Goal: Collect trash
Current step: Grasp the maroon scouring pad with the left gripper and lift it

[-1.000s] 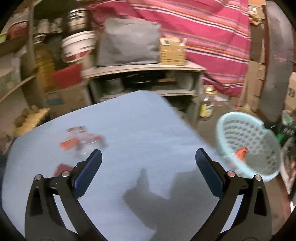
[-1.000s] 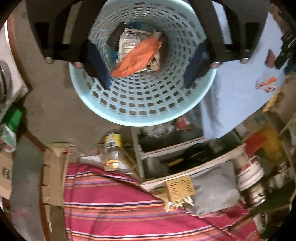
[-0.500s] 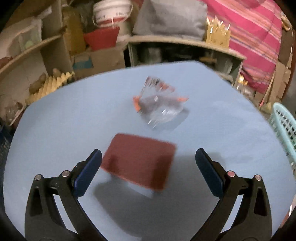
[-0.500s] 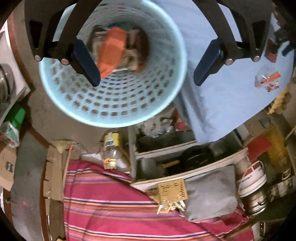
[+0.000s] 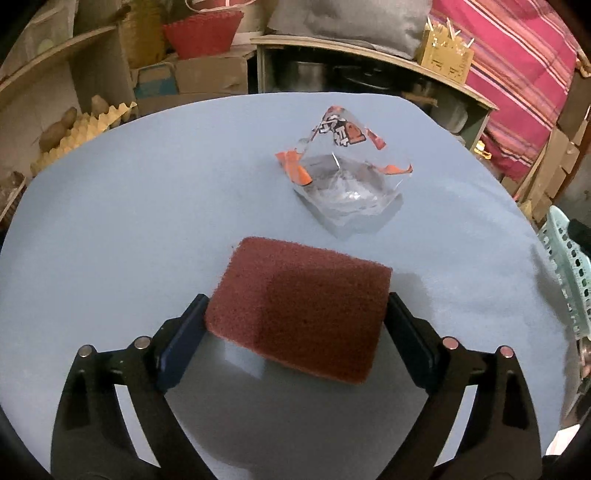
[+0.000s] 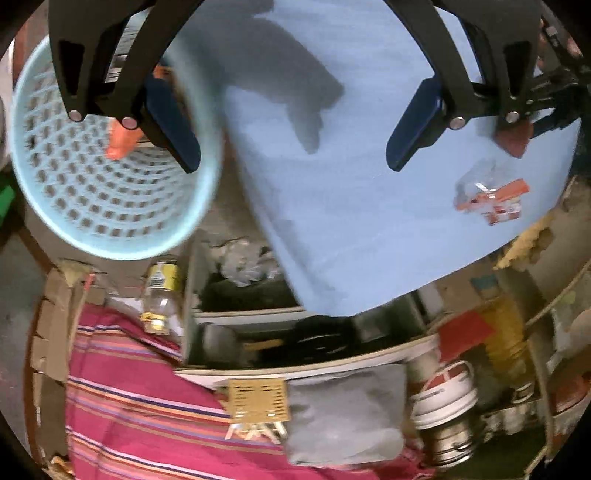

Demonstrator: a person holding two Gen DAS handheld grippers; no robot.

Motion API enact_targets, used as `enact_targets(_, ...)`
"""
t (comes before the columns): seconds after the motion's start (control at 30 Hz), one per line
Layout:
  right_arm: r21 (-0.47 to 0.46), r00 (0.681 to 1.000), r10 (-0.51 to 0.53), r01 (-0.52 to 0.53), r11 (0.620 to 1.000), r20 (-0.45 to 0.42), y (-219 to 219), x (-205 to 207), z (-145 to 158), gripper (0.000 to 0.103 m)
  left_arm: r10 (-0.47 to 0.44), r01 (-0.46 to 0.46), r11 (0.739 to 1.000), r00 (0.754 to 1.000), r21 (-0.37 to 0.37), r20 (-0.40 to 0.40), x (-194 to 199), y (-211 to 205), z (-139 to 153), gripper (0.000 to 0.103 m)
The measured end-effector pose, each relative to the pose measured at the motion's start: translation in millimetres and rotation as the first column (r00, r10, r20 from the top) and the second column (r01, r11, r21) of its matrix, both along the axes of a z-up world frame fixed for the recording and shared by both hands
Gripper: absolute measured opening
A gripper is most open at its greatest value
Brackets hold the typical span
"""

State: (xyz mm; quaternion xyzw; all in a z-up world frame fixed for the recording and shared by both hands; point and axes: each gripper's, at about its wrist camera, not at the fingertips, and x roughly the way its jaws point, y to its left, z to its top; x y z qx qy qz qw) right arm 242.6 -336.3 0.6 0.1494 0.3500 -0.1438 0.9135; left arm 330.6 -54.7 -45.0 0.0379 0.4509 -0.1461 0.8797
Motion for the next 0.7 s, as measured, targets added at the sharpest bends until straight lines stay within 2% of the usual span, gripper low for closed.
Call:
enact_targets(0.17, -0.011, 0.998, 0.067, -0.067, 0.998, 0.012, 39.5, 19.3, 5.2, 0.098, 0.019, -0.023, 0.999, 0.993, 0.031, 0.115, -18.3, 12.4, 22.9, 0.090)
enact_targets(0.3, -0.012, 0.995, 0.100, -0.099, 0.995, 0.029, 70.6, 35.0, 11.0, 0.098, 0.049, -0.049, 0.999, 0.983, -0.004, 0.179, -31.8, 43.1, 47.8, 0.090)
enact_targets(0.37, -0.047, 0.992, 0.120, -0.118, 0.992, 0.043, 87.8, 42.1, 13.7, 0.098, 0.075, -0.075, 0.997, 0.973, -0.006, 0.218, -36.7, 62.8, 58.7, 0.090)
enact_targets(0.5, -0.172, 0.987, 0.157, -0.150, 0.974, 0.030, 129.2, 62.7, 16.7, 0.098, 0.139, -0.142, 0.990, 0.956, -0.007, 0.258, -33.6, 98.7, 71.6, 0.090)
enact_targets(0.7, -0.206, 0.976, 0.212, -0.216, 0.955, -0.041, 168.7, 103.0, 12.8, 0.098, 0.252, -0.247, 0.967, 0.922, -0.053, 0.294, -26.7, 148.8, 89.9, 0.090)
